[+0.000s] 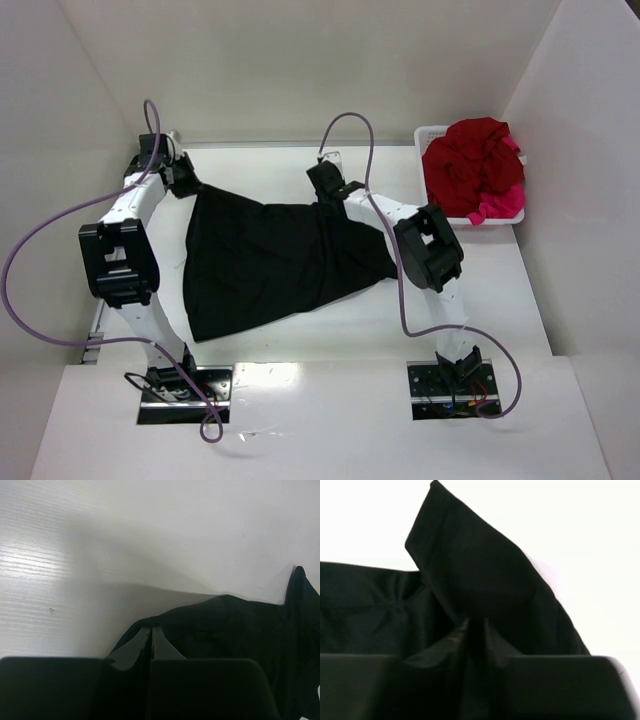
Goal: Fold and stack the t-shirts
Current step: Flatten out the tshirt
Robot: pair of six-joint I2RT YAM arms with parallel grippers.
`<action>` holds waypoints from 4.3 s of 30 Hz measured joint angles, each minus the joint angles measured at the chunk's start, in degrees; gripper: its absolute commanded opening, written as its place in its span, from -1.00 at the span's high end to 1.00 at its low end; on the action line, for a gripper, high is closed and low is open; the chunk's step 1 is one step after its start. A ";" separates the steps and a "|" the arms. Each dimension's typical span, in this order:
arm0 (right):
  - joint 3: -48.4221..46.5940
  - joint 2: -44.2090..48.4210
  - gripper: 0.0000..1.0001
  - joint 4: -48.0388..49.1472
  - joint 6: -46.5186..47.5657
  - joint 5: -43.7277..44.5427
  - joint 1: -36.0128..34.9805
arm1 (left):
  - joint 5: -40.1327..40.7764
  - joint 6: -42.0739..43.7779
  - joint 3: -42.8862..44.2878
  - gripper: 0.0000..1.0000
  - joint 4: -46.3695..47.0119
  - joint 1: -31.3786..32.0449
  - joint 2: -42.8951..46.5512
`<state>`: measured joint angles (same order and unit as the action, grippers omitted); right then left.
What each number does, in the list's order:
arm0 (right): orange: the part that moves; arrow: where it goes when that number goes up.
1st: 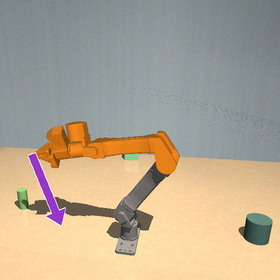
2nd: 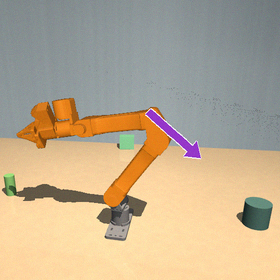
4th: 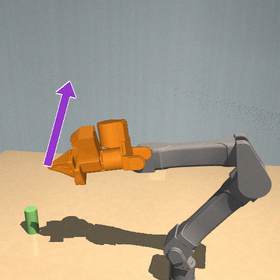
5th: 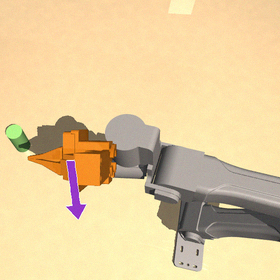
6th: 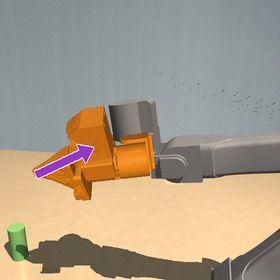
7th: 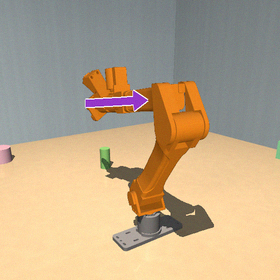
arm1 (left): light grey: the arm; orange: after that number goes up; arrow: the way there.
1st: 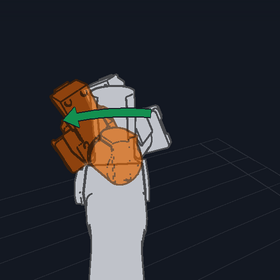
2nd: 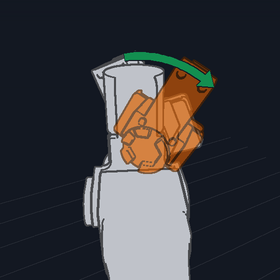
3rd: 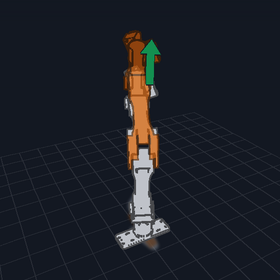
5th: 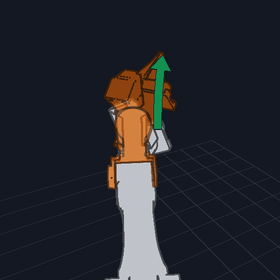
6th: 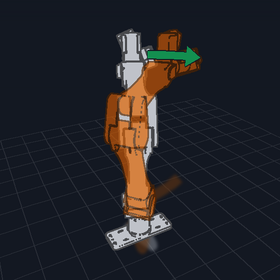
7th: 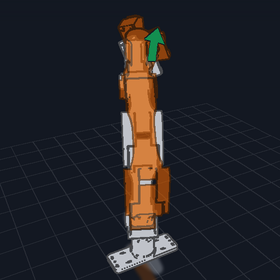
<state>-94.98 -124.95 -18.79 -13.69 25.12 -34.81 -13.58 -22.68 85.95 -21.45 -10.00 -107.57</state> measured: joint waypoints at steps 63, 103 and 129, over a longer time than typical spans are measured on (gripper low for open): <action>2.08 3.10 -0.36 1.27 -1.84 -11.17 16.39 | -3.69 1.57 0.00 1.00 0.02 -1.44 0.00; -3.50 -2.51 -0.18 1.70 -1.66 -20.90 17.09 | -5.86 3.08 0.00 1.00 -0.26 -1.44 0.00; -3.34 -2.56 0.02 1.66 -1.36 -32.98 19.96 | -7.21 3.10 0.02 1.00 -0.46 -1.44 0.00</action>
<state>-98.32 -127.50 -17.12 -15.05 -7.86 -14.85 -20.80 -19.57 85.97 -21.91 -11.44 -107.57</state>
